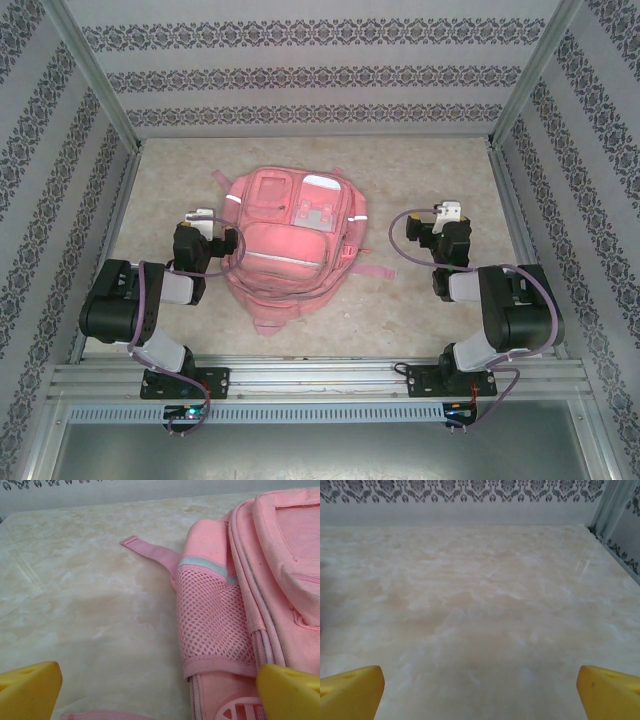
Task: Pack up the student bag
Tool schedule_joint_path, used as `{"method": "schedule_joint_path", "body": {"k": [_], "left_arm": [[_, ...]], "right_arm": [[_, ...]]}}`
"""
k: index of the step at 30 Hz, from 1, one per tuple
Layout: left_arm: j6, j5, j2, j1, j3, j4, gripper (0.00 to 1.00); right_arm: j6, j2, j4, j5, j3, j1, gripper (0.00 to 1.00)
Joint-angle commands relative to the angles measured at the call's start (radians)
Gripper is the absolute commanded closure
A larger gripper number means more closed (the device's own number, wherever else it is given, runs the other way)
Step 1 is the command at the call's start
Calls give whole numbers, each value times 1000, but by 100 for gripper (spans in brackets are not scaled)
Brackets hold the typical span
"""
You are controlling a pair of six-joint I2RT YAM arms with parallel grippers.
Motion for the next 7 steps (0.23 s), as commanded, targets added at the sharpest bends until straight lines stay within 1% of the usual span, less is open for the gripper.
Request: {"method": "schedule_joint_path", "body": {"k": [1,7], "left_arm": [[-15,4,6,13,16,18,1],[-14,4,5,13,16,18,1]], "right_arm": [[0,4,3,-46,16,-5,2],[1,0,10,-45,11,-5,2]]}}
